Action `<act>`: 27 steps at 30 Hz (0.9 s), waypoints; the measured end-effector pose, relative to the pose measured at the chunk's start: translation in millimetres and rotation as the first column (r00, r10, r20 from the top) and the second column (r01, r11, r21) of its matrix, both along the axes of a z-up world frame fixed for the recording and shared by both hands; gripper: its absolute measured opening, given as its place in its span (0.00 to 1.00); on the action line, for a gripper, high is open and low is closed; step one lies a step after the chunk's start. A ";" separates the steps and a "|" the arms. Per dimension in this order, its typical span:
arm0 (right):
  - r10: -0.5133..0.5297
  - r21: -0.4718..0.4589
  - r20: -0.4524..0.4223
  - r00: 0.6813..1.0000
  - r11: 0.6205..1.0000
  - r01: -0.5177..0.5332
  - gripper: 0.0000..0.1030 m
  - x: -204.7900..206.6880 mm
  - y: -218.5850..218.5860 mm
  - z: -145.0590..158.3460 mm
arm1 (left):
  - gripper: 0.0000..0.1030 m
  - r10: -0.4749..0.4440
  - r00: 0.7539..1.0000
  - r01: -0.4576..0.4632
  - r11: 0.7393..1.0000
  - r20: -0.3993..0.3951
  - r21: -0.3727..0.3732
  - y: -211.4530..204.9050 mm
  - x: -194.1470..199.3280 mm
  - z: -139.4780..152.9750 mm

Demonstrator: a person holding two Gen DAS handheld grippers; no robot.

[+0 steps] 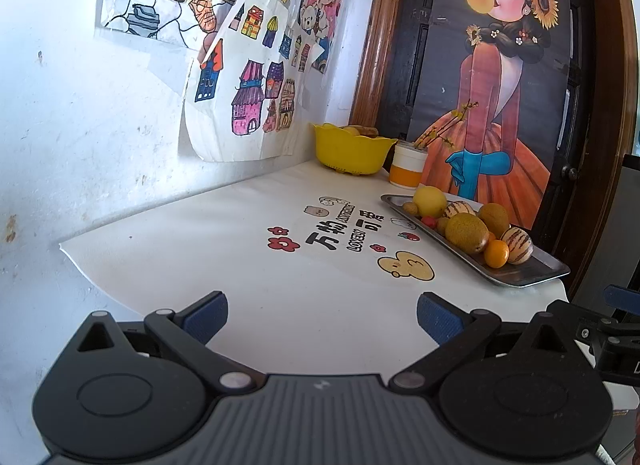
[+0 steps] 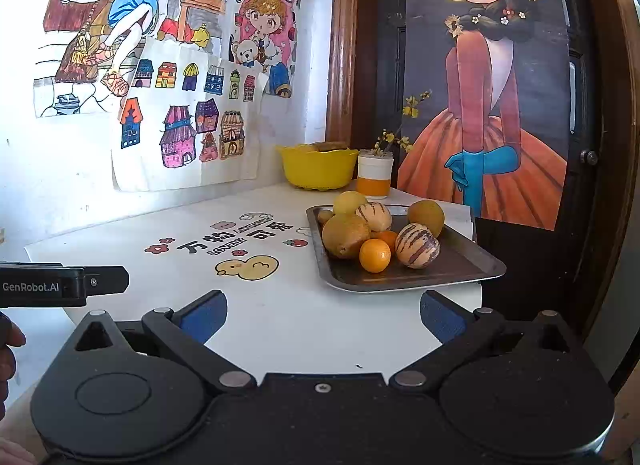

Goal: Organize fruits

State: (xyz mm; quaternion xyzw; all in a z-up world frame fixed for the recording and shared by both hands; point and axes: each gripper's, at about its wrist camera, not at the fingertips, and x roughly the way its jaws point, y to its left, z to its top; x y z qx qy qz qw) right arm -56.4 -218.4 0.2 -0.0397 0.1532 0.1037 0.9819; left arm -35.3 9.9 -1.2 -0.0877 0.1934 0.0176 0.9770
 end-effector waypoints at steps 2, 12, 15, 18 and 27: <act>0.000 0.000 0.001 1.000 1.000 0.000 0.99 -1.0 1.4 -0.1 | 1.00 0.000 1.000 0.000 1.000 0.000 0.000 0.0 0.0 -0.1; 0.003 0.000 -0.001 1.000 1.000 -0.003 0.99 -1.6 2.5 -0.5 | 0.99 -0.004 1.000 0.004 1.000 -0.004 -0.002 -0.1 -0.6 -0.4; 0.002 0.000 0.000 1.000 1.000 -0.002 0.99 -1.5 2.6 -0.4 | 1.00 -0.005 1.000 0.005 1.000 -0.006 0.002 -1.6 -1.7 -2.2; 0.002 0.000 -0.001 1.000 1.000 -0.002 0.99 -2.2 3.6 -0.6 | 0.99 -0.004 1.000 0.004 1.000 -0.004 0.003 -2.8 -2.9 -2.4; 0.001 0.000 -0.001 1.000 1.000 -0.001 0.99 -2.0 3.3 -0.1 | 0.99 0.009 1.000 -0.009 1.000 -0.001 0.004 -4.7 -5.9 1.4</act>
